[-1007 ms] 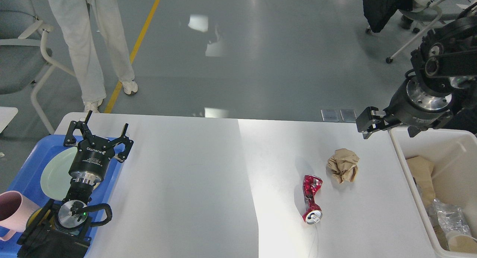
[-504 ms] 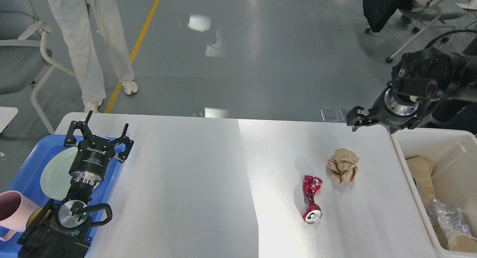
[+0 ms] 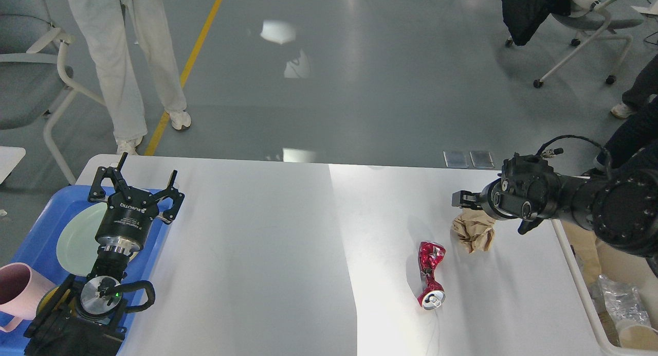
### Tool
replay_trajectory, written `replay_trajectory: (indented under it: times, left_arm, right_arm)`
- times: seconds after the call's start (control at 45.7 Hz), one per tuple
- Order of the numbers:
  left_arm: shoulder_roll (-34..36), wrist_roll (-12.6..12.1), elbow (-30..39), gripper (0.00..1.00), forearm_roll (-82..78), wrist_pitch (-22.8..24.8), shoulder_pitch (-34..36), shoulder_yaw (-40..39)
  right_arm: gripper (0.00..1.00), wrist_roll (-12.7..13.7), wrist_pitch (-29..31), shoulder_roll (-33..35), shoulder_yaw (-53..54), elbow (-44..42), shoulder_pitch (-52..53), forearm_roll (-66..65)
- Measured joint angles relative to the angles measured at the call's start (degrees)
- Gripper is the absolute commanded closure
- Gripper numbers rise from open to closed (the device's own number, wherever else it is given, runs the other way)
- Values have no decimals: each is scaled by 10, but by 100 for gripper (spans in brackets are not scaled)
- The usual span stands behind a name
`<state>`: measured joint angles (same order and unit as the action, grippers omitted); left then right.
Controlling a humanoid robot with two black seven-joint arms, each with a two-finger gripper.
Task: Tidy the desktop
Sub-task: 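Lower the right gripper and grasp the crumpled brown paper, then lift the crumpled paper and drop it into the white bin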
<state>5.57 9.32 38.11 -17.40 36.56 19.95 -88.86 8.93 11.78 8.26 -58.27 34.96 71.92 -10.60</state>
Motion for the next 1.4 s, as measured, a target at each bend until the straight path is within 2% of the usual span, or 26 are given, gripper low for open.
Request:
replay_trajectory:
  times: [0.153, 0.482, 0.657, 0.788, 0.832, 0.876, 0.898, 1.401]
  left_arm:
    - [0, 0, 0, 3, 0, 0, 0, 0]
    - [0, 0, 0, 3, 0, 0, 0, 0]
    - [0, 0, 0, 3, 0, 0, 0, 0]
    - [0, 0, 0, 3, 0, 0, 0, 0]
    - [0, 0, 0, 3, 0, 0, 0, 0]
    - [0, 0, 0, 3, 0, 0, 0, 0]
    - [0, 0, 0, 3, 0, 0, 0, 0]
    - [0, 0, 0, 3, 0, 0, 0, 0]
  right_arm:
    - [0, 1, -39, -11, -2, -25, -44, -4]
    - [1, -1, -78, -27, 15, -47, -100, -1]
    - [21, -1, -105, -28, 27, -52, -105, -1]
    - [49, -2, -113, -26, 29, -51, -106, -1]
    - [65, -2, -114, -26, 29, -51, -106, -2]
    - [91, -3, -114, -26, 29, -50, -106, -3]
    - [100, -3, -114, -26, 29, -50, -106, -3]
    - [100, 3, -106, -25, 33, -17, -89, 4]
